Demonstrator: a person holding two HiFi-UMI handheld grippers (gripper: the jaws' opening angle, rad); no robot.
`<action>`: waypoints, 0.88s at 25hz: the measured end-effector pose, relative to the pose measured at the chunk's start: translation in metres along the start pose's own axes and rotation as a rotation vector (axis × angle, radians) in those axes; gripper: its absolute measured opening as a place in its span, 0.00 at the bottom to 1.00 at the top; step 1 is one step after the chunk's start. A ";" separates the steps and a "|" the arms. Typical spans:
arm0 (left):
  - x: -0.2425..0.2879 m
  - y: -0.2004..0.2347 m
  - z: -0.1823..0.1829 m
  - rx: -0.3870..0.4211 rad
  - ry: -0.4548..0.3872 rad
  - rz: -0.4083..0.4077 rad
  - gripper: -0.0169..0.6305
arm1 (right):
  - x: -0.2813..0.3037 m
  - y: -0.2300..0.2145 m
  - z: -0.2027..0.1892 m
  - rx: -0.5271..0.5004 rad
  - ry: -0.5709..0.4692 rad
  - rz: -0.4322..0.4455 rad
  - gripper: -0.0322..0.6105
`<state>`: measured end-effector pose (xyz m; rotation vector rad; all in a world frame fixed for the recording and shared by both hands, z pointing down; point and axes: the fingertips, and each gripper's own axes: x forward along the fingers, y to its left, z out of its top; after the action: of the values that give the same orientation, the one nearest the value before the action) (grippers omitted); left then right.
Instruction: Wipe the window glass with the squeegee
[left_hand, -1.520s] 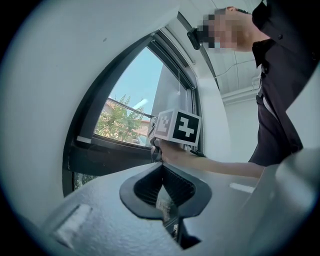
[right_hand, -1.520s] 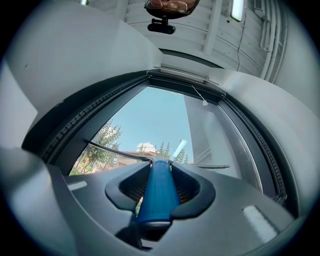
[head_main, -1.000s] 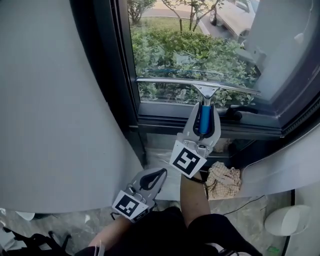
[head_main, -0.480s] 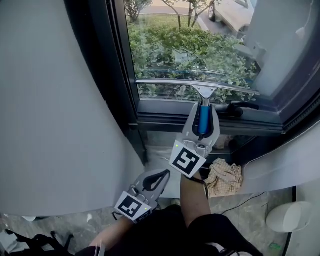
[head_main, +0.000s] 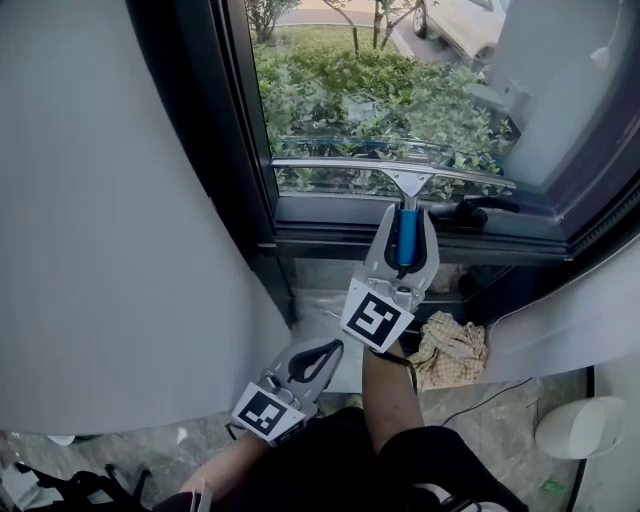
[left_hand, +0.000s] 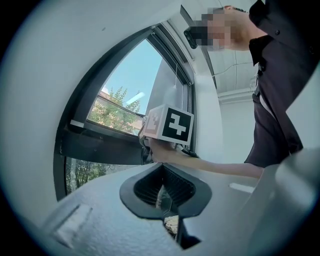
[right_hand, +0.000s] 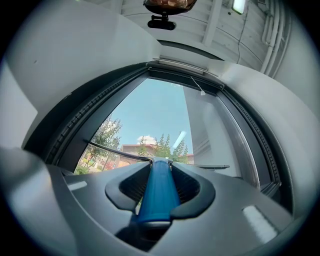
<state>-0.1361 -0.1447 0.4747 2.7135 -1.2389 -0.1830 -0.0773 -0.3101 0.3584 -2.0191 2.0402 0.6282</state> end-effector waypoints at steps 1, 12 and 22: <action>0.000 -0.001 0.000 0.004 0.001 -0.005 0.02 | 0.000 0.000 -0.001 0.001 0.004 0.000 0.26; -0.001 -0.005 -0.002 0.002 0.011 -0.031 0.02 | -0.007 0.001 -0.014 -0.006 0.053 0.007 0.26; -0.006 -0.010 -0.013 -0.014 0.036 -0.045 0.02 | -0.012 0.003 -0.023 -0.019 0.078 0.014 0.26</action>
<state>-0.1304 -0.1329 0.4857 2.7219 -1.1630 -0.1462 -0.0764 -0.3095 0.3841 -2.0734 2.1006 0.5831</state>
